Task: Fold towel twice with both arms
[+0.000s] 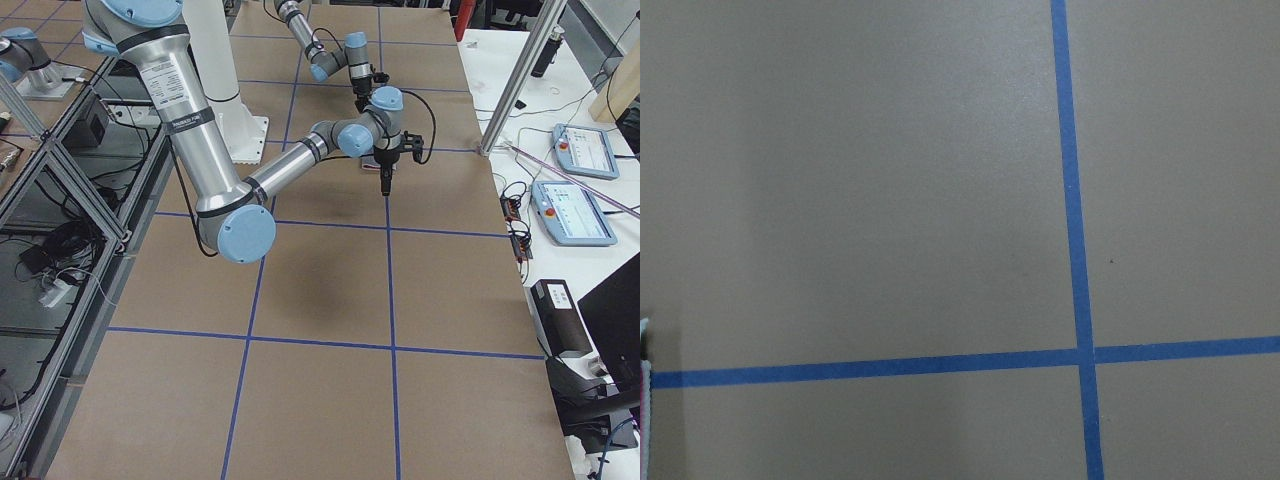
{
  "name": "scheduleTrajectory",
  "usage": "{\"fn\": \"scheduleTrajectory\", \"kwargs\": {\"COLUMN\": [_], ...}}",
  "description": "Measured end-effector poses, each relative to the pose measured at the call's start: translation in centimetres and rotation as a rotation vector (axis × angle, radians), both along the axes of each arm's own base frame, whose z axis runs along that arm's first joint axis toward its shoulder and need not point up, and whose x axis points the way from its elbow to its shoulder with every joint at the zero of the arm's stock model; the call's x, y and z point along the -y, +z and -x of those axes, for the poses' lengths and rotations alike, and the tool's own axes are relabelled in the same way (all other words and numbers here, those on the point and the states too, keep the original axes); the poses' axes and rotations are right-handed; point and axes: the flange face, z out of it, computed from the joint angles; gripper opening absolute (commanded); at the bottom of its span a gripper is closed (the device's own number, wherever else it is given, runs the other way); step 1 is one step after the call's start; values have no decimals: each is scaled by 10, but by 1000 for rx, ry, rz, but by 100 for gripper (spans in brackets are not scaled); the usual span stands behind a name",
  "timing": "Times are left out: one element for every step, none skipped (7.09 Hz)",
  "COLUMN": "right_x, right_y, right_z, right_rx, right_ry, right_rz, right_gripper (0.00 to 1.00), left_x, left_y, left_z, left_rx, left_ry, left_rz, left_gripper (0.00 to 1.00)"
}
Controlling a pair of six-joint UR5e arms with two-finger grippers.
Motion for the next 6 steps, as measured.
{"fn": "scheduleTrajectory", "kwargs": {"right_x": [0,-1,-2,-3,-4,-5], "right_y": [1,2,2,2,1,0], "right_z": [-1,-2,-3,-4,-4,-5], "right_rx": [-1,-1,-1,0,1,3], "right_ry": [1,1,1,2,2,2], "right_rz": [1,2,1,-1,-3,-5], "right_gripper": [100,100,100,100,100,100], "left_x": [-11,-25,-39,-54,-67,-77], "left_y": [7,16,28,45,63,74], "left_z": [15,35,55,75,94,107], "left_rx": [-6,-11,-7,8,25,32], "left_ry": [2,7,14,23,33,38], "left_rz": [-5,-8,-17,-42,-69,-87], "left_gripper": [0,0,0,0,0,0]}}
